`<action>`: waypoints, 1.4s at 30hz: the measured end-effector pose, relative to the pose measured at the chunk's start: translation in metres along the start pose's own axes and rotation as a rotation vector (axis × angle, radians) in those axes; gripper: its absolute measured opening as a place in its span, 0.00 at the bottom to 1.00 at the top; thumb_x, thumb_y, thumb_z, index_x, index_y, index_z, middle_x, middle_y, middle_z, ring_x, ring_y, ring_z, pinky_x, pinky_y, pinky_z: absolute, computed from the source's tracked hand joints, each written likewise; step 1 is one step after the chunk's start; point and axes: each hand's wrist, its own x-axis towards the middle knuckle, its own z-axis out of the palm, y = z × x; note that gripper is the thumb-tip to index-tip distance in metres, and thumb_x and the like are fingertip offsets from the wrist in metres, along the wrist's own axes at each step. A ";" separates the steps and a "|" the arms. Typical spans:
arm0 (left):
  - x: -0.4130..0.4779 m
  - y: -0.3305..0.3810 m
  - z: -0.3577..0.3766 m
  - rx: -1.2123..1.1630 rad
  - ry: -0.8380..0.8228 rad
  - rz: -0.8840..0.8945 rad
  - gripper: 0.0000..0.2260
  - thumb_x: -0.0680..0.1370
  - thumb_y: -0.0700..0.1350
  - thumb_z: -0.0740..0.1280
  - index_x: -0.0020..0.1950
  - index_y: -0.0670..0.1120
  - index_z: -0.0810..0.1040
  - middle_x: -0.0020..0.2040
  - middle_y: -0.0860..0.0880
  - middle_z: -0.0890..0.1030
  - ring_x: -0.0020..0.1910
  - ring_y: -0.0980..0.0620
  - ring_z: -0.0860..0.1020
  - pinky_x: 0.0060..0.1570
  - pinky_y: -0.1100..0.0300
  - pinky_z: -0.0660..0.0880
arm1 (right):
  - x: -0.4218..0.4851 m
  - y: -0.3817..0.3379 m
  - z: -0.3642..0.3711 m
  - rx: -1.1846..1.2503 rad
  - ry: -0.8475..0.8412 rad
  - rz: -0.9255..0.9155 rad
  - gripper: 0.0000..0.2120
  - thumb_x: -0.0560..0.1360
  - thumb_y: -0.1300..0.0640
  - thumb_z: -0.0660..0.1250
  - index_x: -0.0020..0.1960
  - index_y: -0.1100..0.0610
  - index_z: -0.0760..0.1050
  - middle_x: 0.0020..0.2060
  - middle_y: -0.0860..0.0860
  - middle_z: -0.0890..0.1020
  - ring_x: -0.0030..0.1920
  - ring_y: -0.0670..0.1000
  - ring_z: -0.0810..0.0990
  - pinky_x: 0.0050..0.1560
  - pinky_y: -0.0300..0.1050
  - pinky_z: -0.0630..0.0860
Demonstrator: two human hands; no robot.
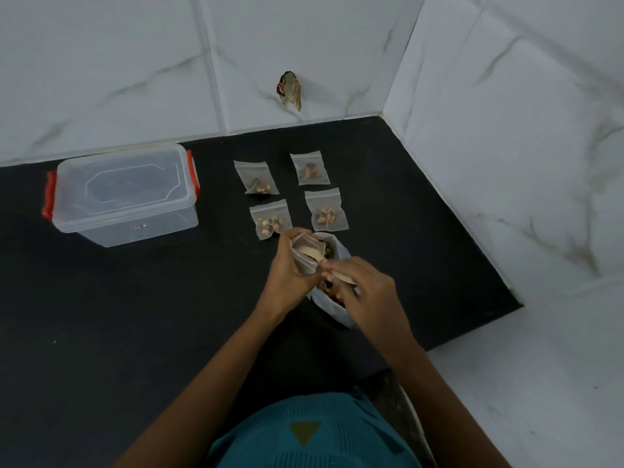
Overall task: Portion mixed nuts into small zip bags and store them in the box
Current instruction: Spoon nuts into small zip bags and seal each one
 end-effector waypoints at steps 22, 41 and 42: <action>-0.001 0.001 0.000 0.027 -0.005 0.022 0.24 0.69 0.35 0.73 0.59 0.46 0.65 0.55 0.54 0.73 0.52 0.72 0.71 0.50 0.77 0.67 | 0.000 -0.010 -0.016 0.420 0.177 0.422 0.12 0.74 0.67 0.64 0.47 0.51 0.76 0.32 0.47 0.79 0.30 0.41 0.78 0.34 0.31 0.75; -0.027 -0.040 -0.012 0.084 -0.092 -0.208 0.24 0.71 0.36 0.71 0.60 0.50 0.64 0.56 0.57 0.71 0.54 0.66 0.71 0.47 0.79 0.69 | -0.032 0.049 0.007 0.185 0.093 0.807 0.07 0.76 0.60 0.64 0.52 0.60 0.78 0.36 0.49 0.79 0.35 0.42 0.78 0.37 0.30 0.75; -0.028 -0.041 -0.012 0.090 -0.099 -0.213 0.24 0.71 0.36 0.71 0.60 0.50 0.64 0.56 0.56 0.71 0.54 0.66 0.71 0.47 0.79 0.69 | -0.031 0.049 0.009 0.190 0.091 0.820 0.06 0.76 0.60 0.64 0.51 0.60 0.78 0.36 0.49 0.79 0.35 0.42 0.77 0.36 0.29 0.74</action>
